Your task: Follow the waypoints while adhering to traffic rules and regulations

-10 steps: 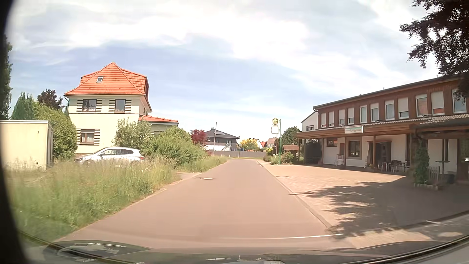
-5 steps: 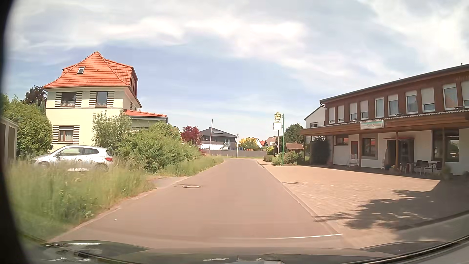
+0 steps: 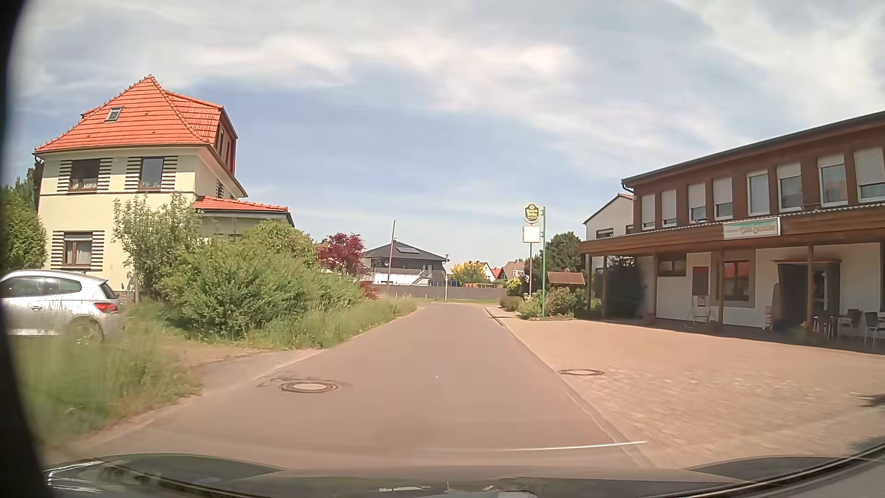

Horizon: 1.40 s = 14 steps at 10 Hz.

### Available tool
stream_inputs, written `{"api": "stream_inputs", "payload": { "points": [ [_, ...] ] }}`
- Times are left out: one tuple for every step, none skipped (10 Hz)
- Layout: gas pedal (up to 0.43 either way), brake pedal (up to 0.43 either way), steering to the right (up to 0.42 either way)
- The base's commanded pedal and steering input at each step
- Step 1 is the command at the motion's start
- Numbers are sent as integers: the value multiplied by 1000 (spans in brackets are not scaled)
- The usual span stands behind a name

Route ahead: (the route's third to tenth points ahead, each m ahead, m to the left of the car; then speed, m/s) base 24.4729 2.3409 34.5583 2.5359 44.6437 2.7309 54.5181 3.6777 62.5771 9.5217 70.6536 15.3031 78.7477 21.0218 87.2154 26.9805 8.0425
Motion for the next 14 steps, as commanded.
{"api": "stream_inputs", "payload": {
  "points": [
    [130,0,1],
    [130,0,1],
    [138,0,0],
    [138,0,0],
    [138,0,0],
    [138,0,-1],
    [138,0,-3],
    [138,0,-3],
    [138,0,-3],
    [138,0,-4],
    [138,0,-4],
    [138,0,-4],
    [138,0,-4],
    [138,0,-4]
  ]
}}
